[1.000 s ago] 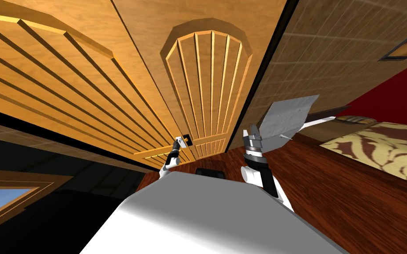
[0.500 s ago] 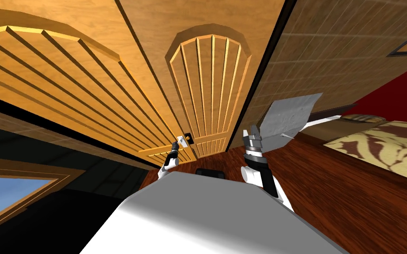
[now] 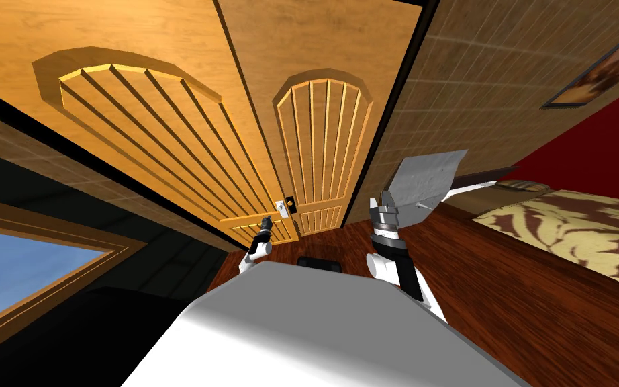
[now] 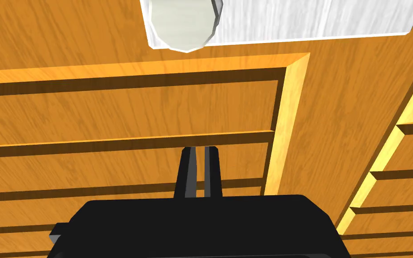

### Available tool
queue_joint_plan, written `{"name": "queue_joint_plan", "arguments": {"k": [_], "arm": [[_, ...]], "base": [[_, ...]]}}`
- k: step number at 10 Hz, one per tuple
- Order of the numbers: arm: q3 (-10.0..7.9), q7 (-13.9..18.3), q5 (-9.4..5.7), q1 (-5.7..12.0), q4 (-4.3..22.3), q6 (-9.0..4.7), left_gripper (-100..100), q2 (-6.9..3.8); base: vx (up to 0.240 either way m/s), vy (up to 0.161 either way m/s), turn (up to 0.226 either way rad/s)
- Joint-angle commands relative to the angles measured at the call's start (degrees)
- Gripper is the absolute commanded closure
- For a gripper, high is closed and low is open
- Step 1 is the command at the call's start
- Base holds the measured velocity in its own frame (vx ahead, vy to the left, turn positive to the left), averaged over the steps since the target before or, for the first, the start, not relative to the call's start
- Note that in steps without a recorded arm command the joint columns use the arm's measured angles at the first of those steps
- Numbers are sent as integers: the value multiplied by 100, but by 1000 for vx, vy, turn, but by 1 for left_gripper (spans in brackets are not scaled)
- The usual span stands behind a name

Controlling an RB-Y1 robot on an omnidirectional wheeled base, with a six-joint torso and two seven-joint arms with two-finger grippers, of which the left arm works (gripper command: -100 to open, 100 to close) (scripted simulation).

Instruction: Pull the door open

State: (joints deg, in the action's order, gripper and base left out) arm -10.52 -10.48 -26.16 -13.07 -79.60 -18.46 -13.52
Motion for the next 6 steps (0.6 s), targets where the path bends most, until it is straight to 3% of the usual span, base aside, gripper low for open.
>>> {"name": "queue_joint_plan", "arguments": {"k": [1,3,4,6], "arm": [[133,37,-6,27,-38,-26,-100,-14],[282,59,-9,27,-156,-17,-100,-1],[221,42,-10,50,-127,7,-100,0],[-12,40,-25,-77,37,-8,-100,-72]], "base": [[-172,-110,-76],[-172,-91,-98],[-77,-48,-17],[-48,60,178]]}}
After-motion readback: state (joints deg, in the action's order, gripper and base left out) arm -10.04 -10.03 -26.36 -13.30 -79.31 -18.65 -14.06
